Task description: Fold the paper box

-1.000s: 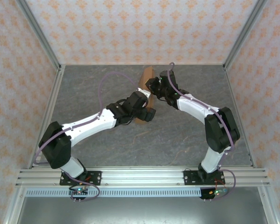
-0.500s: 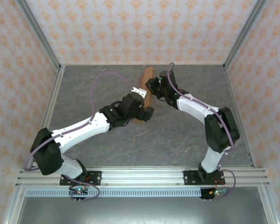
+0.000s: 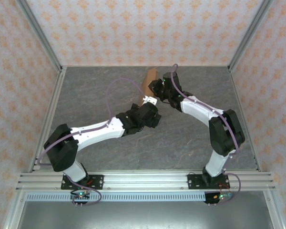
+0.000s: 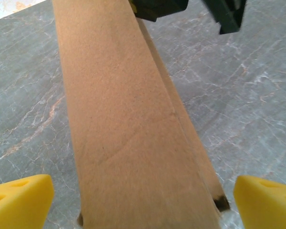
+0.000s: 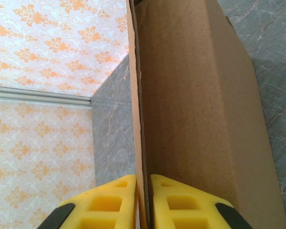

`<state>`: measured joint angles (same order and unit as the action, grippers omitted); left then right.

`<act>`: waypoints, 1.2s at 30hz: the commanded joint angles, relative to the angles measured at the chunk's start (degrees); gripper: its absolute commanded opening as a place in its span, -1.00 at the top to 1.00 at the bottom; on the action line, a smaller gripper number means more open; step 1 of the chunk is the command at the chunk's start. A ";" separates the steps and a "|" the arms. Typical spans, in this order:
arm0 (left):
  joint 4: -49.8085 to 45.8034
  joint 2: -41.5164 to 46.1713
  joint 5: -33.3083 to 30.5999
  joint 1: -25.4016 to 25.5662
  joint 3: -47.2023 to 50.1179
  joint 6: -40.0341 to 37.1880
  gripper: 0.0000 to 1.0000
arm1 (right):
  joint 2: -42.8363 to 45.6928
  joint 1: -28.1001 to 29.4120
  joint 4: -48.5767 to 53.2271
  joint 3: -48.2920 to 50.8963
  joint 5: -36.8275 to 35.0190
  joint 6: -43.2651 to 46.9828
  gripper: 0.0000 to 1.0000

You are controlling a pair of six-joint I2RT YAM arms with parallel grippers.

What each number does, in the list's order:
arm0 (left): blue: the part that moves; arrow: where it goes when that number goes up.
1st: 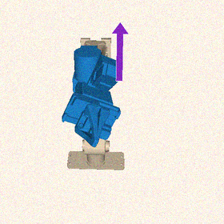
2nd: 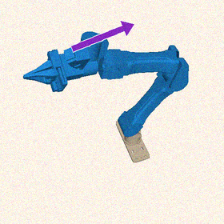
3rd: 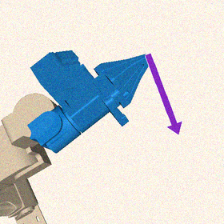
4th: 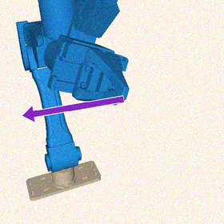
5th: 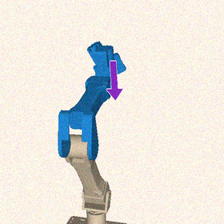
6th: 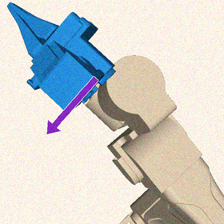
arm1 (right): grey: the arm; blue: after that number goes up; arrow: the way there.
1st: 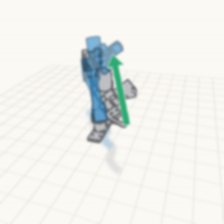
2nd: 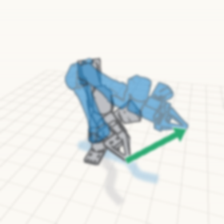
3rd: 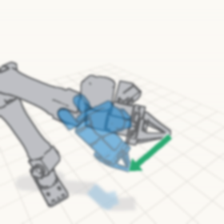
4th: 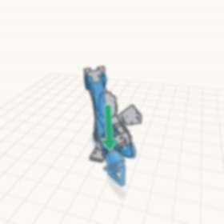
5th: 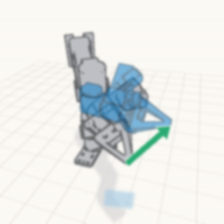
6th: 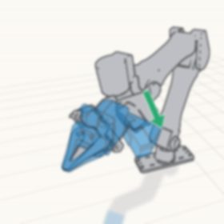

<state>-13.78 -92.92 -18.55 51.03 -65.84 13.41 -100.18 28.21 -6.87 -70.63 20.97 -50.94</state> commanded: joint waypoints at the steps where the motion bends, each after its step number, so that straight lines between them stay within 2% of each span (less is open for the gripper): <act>1: 4.76 -1.15 -4.36 0.92 0.58 0.13 -0.83 | -1.86 0.44 3.92 -0.23 -0.60 -0.32 0.72; 8: 6.40 -0.93 -3.80 0.97 1.22 0.10 -0.25 | -1.85 0.43 3.97 -0.21 -0.71 -0.24 0.72; 14: 5.96 0.10 -3.87 0.96 2.35 0.29 0.02 | -1.78 0.36 3.84 -0.30 -0.76 -0.31 0.67; 18: 6.01 2.25 -4.46 0.91 3.53 0.48 0.08 | -1.25 0.40 4.01 -0.21 -0.97 -0.16 0.57; 24: 7.17 7.33 -3.58 0.60 6.69 -1.05 0.10 | 1.69 -0.20 4.34 0.23 -1.31 0.45 0.29; 33: 11.23 18.66 8.77 -4.87 15.40 -6.95 0.18 | 10.13 -3.16 7.35 1.96 -2.29 3.90 -0.10; 36: 11.42 20.15 12.50 -6.91 16.73 -8.99 0.19 | 12.86 -4.16 7.88 2.27 -1.31 5.28 -0.15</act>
<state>-5.50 -74.41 -9.89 45.50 -50.09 7.51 -90.85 24.86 -0.64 -69.28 20.47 -48.21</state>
